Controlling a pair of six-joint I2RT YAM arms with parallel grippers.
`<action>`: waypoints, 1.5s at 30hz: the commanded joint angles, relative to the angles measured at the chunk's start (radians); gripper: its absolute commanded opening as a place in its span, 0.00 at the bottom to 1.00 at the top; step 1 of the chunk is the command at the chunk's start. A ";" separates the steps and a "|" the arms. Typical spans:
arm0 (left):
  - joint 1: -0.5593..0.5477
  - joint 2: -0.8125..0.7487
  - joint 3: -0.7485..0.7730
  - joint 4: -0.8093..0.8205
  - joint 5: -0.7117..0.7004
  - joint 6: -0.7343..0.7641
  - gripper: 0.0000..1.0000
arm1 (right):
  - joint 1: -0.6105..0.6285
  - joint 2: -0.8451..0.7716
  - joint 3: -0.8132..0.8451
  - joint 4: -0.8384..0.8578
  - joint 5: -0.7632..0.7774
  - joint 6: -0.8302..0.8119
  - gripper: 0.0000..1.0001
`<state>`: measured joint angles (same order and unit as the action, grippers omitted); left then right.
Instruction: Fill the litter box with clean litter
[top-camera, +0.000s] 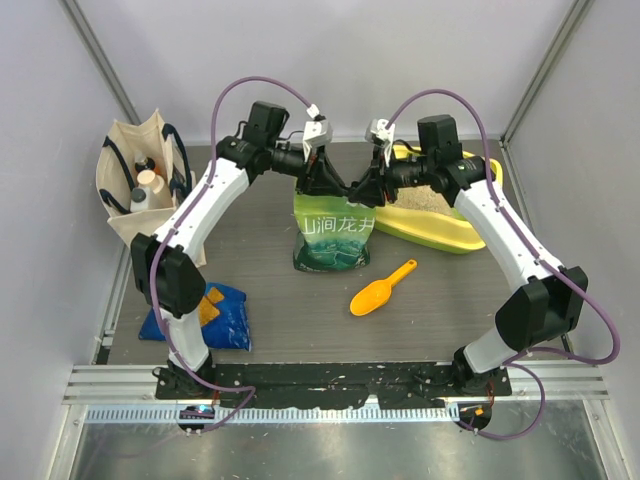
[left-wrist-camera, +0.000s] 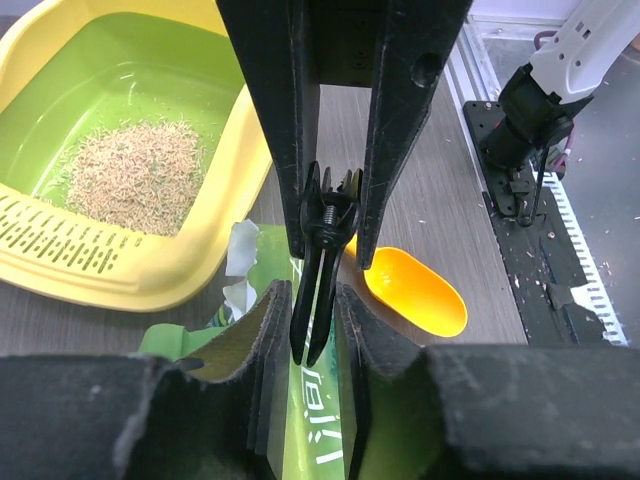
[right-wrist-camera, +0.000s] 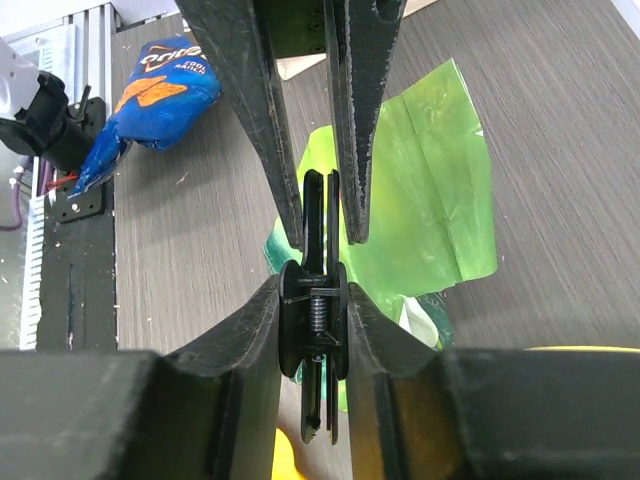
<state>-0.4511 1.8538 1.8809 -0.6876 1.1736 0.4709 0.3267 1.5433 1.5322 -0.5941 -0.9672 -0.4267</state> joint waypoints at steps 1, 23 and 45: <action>0.002 -0.025 0.000 0.037 0.014 -0.017 0.28 | 0.005 -0.006 0.039 0.059 -0.007 0.060 0.14; 0.015 -0.016 -0.049 0.223 0.083 -0.225 0.00 | -0.017 -0.014 0.031 0.088 0.041 0.108 0.34; 0.032 0.015 -0.052 0.260 0.130 -0.310 0.00 | -0.018 -0.078 -0.037 0.320 0.044 0.249 0.59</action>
<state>-0.4221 1.8690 1.8187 -0.4667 1.2675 0.1810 0.3107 1.4982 1.4788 -0.3573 -0.9237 -0.2180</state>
